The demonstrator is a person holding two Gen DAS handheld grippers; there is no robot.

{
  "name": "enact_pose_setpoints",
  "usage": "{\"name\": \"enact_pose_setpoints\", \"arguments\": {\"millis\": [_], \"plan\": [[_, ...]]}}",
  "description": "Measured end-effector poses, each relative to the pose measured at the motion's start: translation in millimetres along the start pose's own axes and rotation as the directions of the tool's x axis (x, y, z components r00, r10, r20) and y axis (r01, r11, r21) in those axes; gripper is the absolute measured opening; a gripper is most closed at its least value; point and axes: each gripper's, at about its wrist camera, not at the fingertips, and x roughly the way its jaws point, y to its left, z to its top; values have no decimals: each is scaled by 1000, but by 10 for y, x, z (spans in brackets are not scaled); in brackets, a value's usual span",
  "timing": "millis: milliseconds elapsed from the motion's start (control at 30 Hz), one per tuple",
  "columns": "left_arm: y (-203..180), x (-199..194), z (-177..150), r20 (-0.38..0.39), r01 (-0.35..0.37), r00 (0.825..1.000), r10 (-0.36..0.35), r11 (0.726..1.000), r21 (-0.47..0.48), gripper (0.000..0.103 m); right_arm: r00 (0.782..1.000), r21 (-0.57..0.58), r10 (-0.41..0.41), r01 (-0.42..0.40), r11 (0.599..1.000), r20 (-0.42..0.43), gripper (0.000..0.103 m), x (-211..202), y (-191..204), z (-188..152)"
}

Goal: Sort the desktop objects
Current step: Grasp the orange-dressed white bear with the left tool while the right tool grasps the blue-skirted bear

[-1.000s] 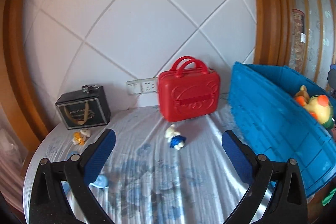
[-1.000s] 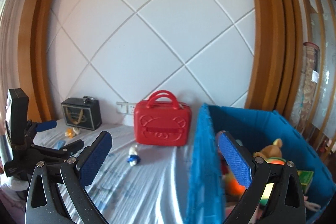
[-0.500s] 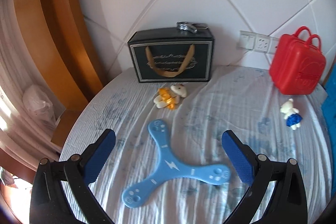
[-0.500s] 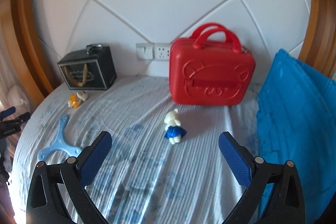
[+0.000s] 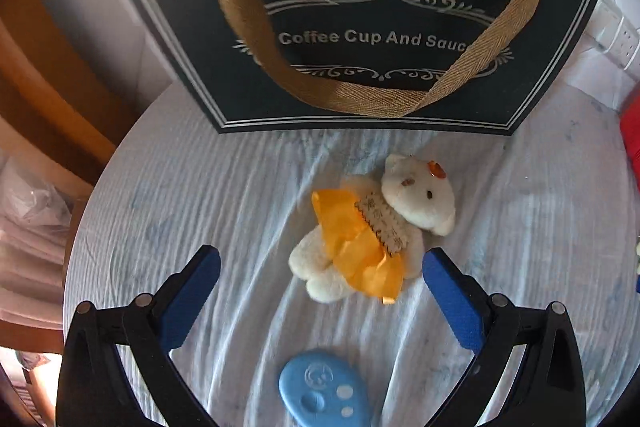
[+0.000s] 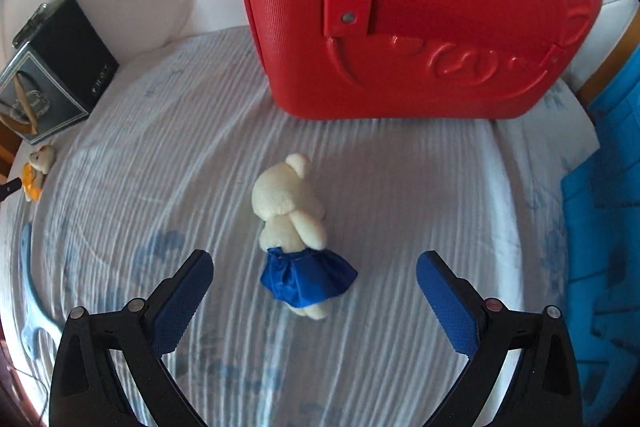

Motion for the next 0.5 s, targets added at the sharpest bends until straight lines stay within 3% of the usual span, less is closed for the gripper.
{"name": "enact_pose_setpoints", "arguments": {"millis": [233, 267, 367, 500], "plan": [[-213, 460, 141, -69, 26, 997, -22, 998, 55, 103, 996, -29, 13, -15, 999, -83, 103, 542, 77, 40], [-203, 458, 132, -45, 41, 998, -40, 998, 37, 103, 995, -25, 16, -18, 1000, -95, 103, 602, 78, 41], [-111, 529, 124, -74, 121, 990, -123, 992, -28, 103, 992, -9, 24, -25, 1000, -122, 103, 737, 62, 31], [-128, 483, 14, 1, 120, 993, -120, 993, -13, 103, 997, -43, -14, 11, 999, -78, 103, 728, 97, -8]]}}
